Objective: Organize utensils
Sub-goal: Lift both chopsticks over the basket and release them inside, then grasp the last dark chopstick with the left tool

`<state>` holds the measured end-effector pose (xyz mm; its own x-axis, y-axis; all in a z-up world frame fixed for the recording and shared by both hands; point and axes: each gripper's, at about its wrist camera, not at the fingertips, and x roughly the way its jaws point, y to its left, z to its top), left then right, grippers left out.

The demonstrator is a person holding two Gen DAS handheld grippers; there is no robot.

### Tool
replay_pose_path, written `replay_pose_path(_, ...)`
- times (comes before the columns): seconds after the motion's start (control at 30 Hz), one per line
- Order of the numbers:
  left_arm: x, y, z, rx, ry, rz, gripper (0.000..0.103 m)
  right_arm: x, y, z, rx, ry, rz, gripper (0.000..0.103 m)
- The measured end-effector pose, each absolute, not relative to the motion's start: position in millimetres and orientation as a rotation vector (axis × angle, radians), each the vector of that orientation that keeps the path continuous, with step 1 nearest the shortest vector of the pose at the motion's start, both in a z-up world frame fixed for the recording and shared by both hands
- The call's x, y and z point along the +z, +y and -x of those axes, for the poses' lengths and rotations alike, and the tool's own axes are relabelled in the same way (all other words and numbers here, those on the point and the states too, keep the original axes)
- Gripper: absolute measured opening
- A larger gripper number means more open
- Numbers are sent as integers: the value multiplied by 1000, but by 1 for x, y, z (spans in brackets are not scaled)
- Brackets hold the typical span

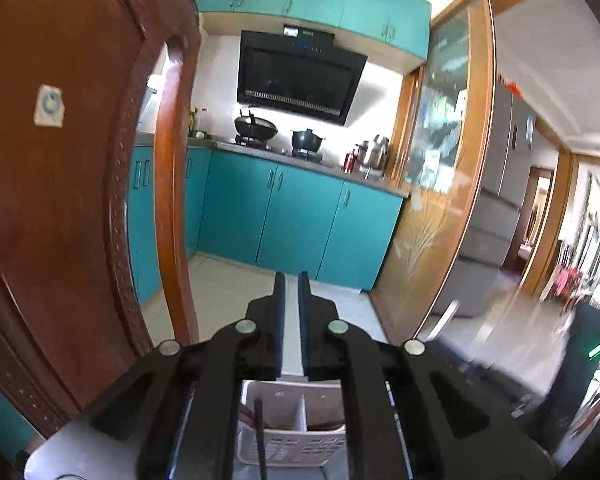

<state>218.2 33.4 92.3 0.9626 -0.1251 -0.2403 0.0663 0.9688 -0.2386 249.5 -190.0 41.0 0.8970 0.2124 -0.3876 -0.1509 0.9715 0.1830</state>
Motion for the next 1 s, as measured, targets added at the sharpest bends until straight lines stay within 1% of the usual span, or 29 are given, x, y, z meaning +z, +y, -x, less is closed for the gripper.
replay_pose_path(0.03,95,35,-217,-102,255,236,7,39,-189,-250,188,424,-145,7)
replay_pose_path(0.07,95,36,-214,-105,254,236,7,37,-188,-250,183,428,-131,10)
replay_pose_path(0.1,96,36,-213,-110,255,227,7,37,-186,-249,183,425,-121,20)
replay_pose_path(0.13,94,36,-210,-110,260,219,7,37,-185,-248,180,421,-109,27)
replay_pose_path(0.17,92,35,-210,-106,276,202,7,38,-184,-246,178,417,-101,41)
replay_pose_path(0.2,89,34,-211,-105,295,190,7,39,-184,-243,178,408,-100,45)
replay_pose_path(0.27,80,31,-217,-111,338,171,7,42,-185,-237,188,385,-105,47)
replay_pose_path(0.4,61,28,-224,-98,411,152,7,60,-189,-209,202,307,-115,47)
replay_pose_path(0.47,57,32,-221,-90,421,142,7,70,-181,-192,256,307,-73,47)
replay_pose_path(0.5,55,35,-219,-66,419,132,9,70,-176,-187,270,319,-50,47)
replay_pose_path(0.57,52,42,-215,-29,428,122,13,63,-166,-178,277,355,-4,46)
replay_pose_path(0.67,28,49,-213,-30,541,132,14,39,-166,-175,233,402,17,46)
replay_pose_path(0.77,-19,42,-207,-50,667,98,15,-1,-188,-176,180,463,-22,46)
replay_pose_path(0.87,-88,28,-211,-57,863,50,15,-36,-205,-189,152,611,-76,46)
replay_pose_path(1.0,-142,10,-222,-50,989,-18,15,-59,-214,-206,122,721,-124,46)
